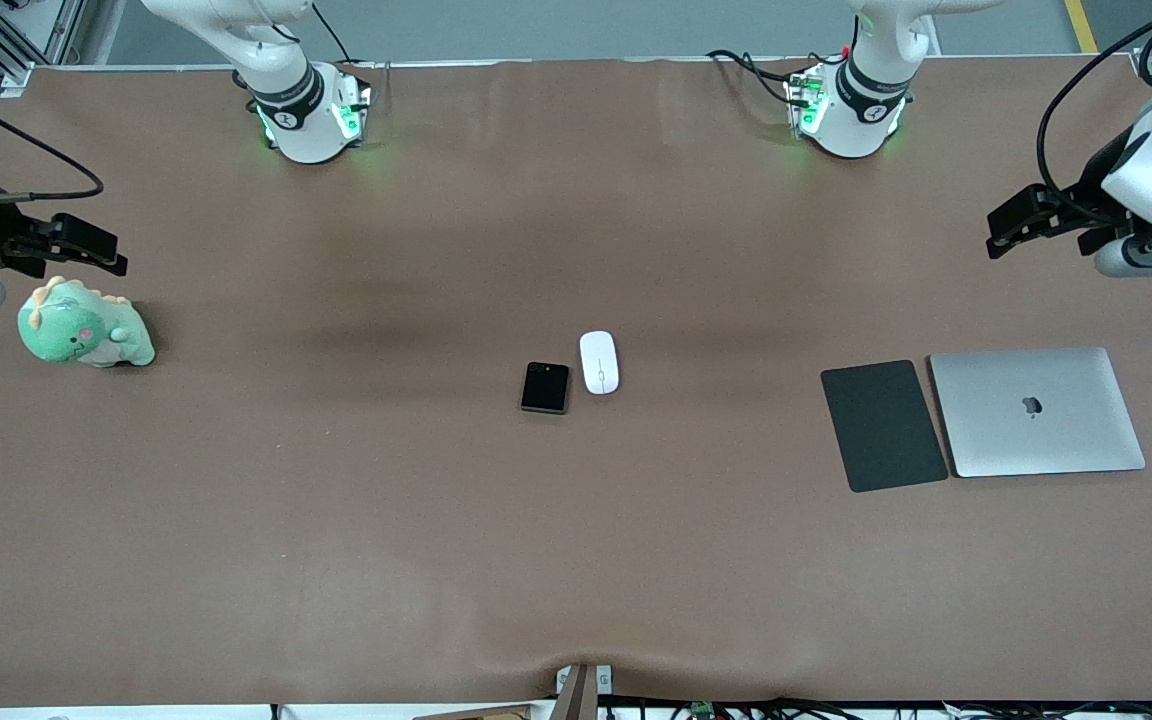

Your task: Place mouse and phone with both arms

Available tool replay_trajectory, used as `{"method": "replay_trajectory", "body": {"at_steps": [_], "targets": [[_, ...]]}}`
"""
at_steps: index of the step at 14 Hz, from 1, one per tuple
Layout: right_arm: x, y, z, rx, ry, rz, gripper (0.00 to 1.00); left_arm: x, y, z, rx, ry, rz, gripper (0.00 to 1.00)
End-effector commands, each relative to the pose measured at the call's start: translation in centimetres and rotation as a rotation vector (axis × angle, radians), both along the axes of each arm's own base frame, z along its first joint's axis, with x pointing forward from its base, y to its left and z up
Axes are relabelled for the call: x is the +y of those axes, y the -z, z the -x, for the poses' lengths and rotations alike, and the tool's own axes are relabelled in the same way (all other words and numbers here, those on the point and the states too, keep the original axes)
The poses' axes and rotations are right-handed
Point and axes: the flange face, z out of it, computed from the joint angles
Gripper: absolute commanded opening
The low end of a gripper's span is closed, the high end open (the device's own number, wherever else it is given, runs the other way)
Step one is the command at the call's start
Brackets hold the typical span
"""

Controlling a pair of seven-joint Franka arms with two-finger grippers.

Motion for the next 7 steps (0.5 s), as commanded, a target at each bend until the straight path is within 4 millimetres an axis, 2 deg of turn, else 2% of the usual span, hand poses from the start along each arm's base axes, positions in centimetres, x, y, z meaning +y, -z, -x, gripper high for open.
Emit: {"method": "replay_trajectory", "body": {"at_steps": [1,2,4,7], "targets": [[-0.9,-0.1,-0.2,-0.005,-0.003,0.006,1.00,-0.8,1.6,-1.5,0.008,-0.002,0.000,1.00],[-1.4,-0.3,-0.2,-0.010,0.005,0.004,1.00,-1.4,2.2,-1.8,0.012,-0.013,0.001,1.00],[-1.4,-0.6,-0.1,-0.010,0.006,0.001,1.00,-3.8,4.5,-2.6,0.029,-0.041,0.003,1.00],[-1.0,-0.7,-0.2,-0.021,-0.001,0.001,1.00,-7.7,8.9,-3.2,0.024,-0.054,0.017,1.00]]}}
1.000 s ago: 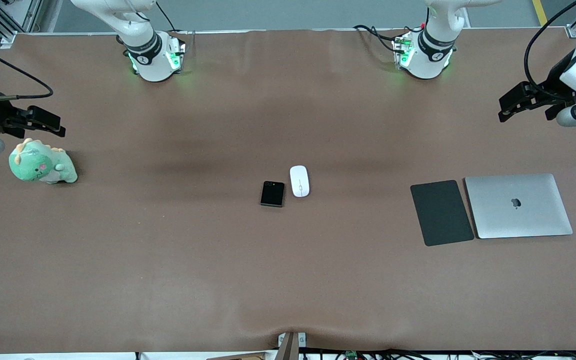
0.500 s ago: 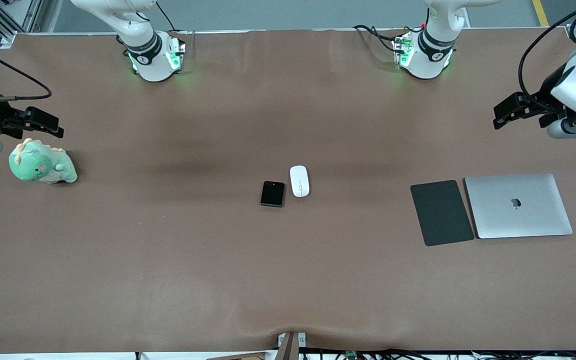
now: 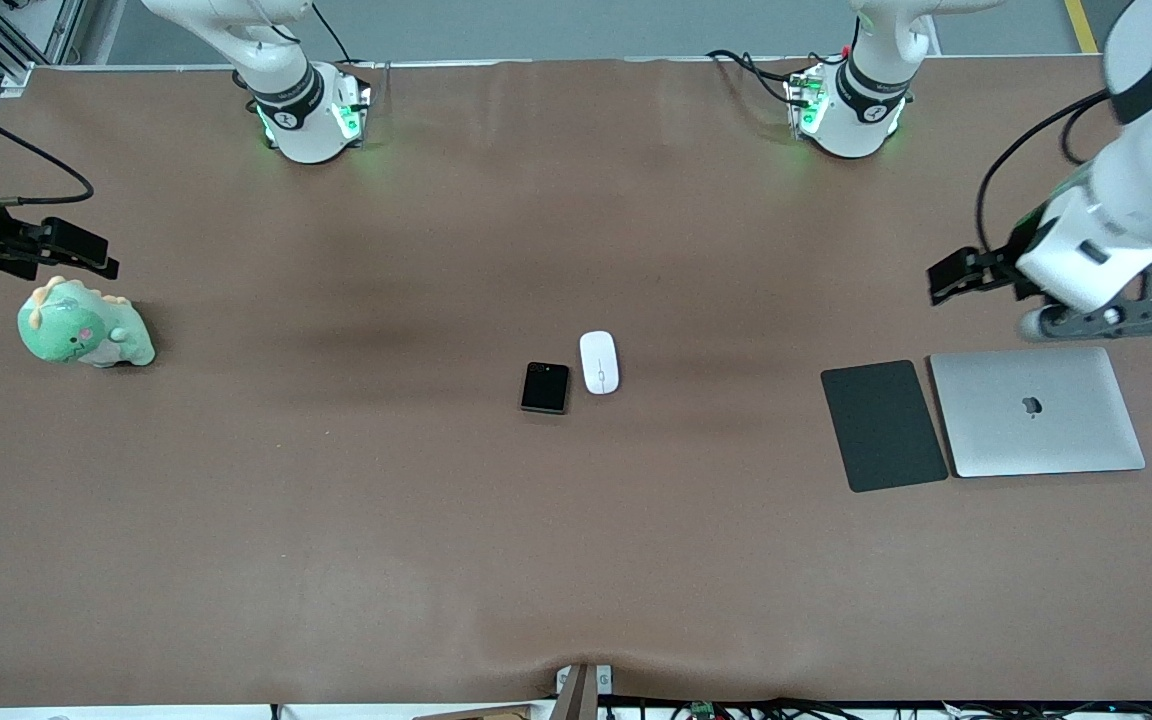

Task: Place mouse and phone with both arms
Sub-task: 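Reach the left gripper over the mouse pad toward the white mouse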

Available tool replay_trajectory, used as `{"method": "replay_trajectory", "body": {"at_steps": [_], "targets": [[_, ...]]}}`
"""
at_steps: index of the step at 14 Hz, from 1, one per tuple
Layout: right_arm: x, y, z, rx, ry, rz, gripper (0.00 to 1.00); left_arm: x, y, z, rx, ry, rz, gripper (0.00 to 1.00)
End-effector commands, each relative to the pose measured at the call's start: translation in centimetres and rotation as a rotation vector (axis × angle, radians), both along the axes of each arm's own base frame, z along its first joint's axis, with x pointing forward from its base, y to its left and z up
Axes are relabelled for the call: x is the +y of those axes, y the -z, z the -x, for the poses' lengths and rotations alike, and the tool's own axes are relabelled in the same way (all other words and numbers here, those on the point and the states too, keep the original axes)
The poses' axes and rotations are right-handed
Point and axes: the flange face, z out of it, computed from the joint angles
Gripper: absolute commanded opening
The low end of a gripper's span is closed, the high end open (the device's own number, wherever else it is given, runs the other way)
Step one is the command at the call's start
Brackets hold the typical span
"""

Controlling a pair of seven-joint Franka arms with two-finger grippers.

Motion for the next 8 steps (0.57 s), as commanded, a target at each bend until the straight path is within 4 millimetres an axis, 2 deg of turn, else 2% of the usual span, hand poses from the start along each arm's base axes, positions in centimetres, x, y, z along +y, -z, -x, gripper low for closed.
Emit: {"method": "replay_trajectory", "body": {"at_steps": [1,4,8], "targets": [[0.4,-0.7,-0.1,-0.017,-0.019,-0.003,1.00,-3.3,3.7,-0.3,-0.017,-0.004,0.009,1.00],[0.4,-0.7,-0.1,-0.017,-0.019,-0.004,1.00,-7.6,7.6,-0.6,-0.009,-0.042,0.024,1.00],[0.4,-0.6,-0.3,-0.024,-0.018,-0.006,1.00,-14.0,11.5,0.1,-0.014,-0.082,0.047,1.00]]}}
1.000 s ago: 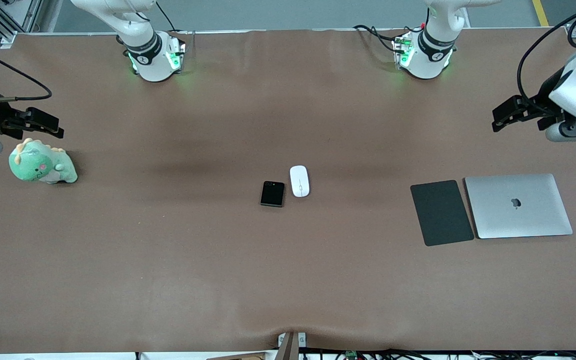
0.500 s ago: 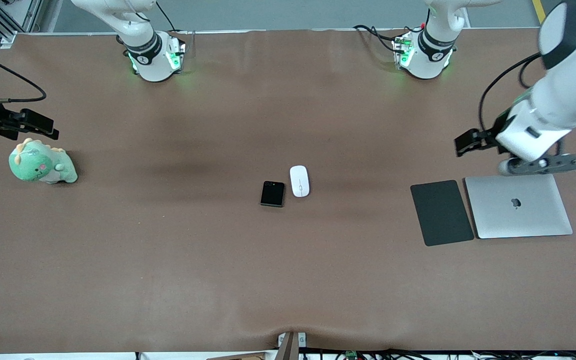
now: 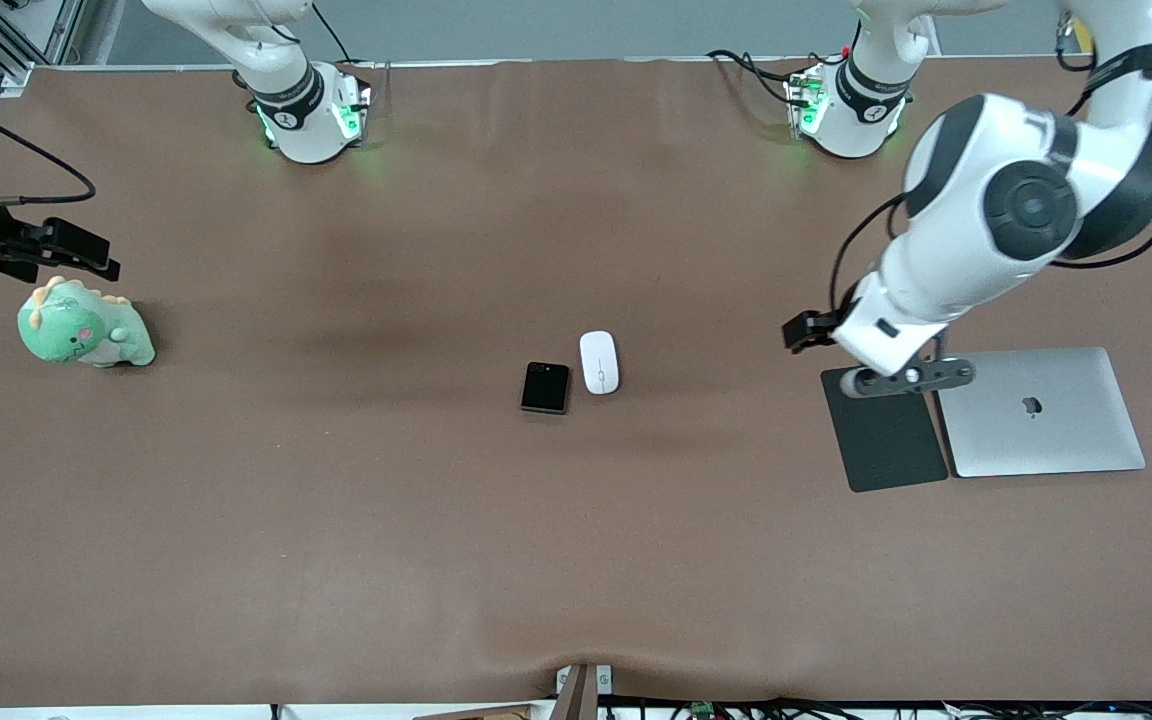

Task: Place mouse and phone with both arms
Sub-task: 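Reach the left gripper over the mouse pad toward the white mouse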

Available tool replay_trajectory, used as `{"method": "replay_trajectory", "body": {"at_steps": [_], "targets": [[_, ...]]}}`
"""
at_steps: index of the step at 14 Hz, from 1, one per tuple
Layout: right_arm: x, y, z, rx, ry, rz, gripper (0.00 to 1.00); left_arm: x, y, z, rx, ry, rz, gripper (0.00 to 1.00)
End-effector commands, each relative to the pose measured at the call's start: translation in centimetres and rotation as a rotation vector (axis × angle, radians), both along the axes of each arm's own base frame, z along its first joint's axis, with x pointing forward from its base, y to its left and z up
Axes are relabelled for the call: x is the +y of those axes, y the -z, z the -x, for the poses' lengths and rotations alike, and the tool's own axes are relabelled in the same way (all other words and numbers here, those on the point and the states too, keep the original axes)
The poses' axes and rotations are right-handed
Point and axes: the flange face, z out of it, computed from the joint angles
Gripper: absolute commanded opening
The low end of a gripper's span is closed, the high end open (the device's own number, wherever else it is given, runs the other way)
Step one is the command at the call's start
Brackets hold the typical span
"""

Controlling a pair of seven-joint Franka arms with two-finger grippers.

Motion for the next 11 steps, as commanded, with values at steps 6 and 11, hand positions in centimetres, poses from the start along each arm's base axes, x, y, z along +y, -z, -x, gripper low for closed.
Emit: {"method": "replay_trajectory", "body": {"at_steps": [6,11], "targets": [[-0.2,-0.4,-0.1,-0.006,-0.009,-0.005,1.00,-9.3,6.7,1.8,-0.040,-0.077,0.015,1.00],[0.4,-0.2,-0.3,-0.015,-0.015,-0.004,1.00,-15.1,12.2,3.6,-0.040,-0.132,0.015,1.00]]}}
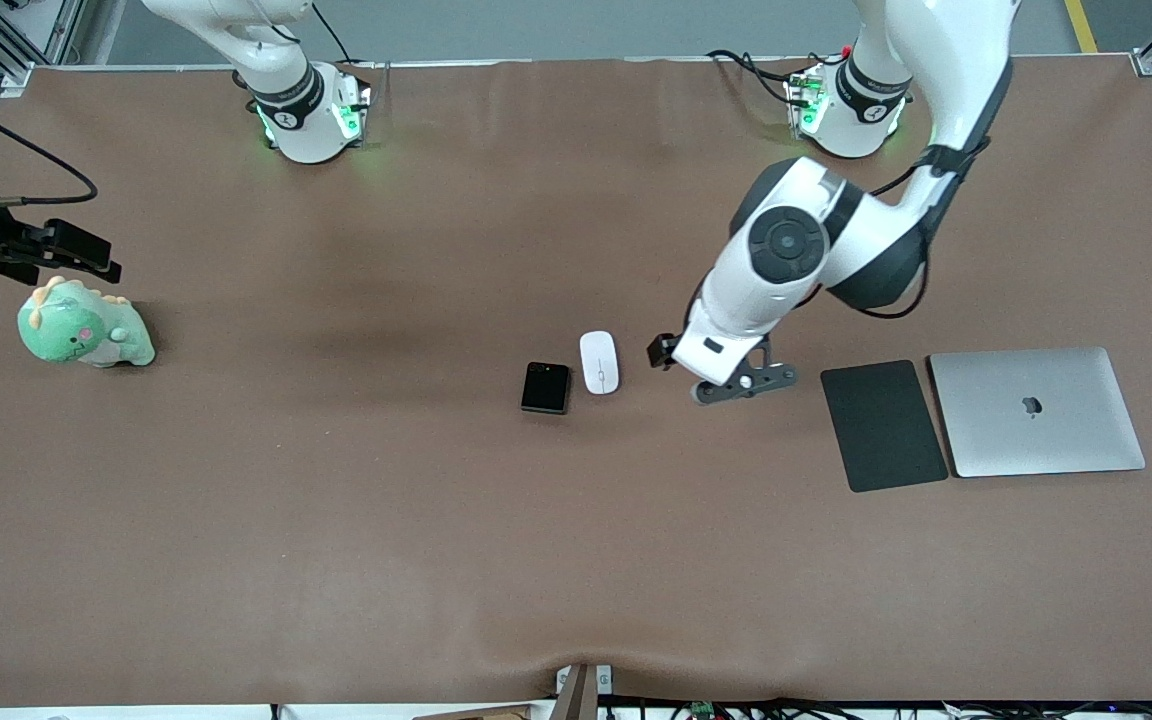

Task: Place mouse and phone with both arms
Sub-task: 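Reach the left gripper over the mouse pad toward the white mouse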

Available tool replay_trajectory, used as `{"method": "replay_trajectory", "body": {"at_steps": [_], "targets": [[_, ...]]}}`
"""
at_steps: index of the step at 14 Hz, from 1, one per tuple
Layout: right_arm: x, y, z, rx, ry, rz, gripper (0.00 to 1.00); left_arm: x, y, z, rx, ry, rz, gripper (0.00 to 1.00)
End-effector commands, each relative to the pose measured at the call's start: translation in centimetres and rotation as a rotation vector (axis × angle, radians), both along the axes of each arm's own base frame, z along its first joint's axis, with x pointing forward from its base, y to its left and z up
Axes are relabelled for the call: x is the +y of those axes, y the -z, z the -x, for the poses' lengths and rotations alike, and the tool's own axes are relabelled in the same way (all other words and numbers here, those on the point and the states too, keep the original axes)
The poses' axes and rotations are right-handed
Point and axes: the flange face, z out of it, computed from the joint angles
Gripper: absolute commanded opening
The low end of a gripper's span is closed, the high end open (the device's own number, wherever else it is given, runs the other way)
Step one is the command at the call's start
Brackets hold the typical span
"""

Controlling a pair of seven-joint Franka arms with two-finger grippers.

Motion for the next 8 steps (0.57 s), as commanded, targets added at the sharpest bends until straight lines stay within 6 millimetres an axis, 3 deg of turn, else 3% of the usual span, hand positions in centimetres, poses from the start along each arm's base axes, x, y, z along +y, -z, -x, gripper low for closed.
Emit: {"method": "replay_trajectory", "body": {"at_steps": [1,5,8], "targets": [[-0.1,-0.1,-0.2,-0.005,-0.007,-0.006,1.00,-2.9,2.7,0.8,-0.018,-0.023,-0.001,1.00],[-0.5,0.1,-0.3,-0.002,-0.004,-0.004,1.00,-6.5,7.3,2.6,-0.011,-0.017,0.023,1.00],[-0.5,0.7,-0.6,0.004,-0.003,-0.005,1.00,-8.7,9.6,4.1,0.013,0.017,0.015,0.97]]}}
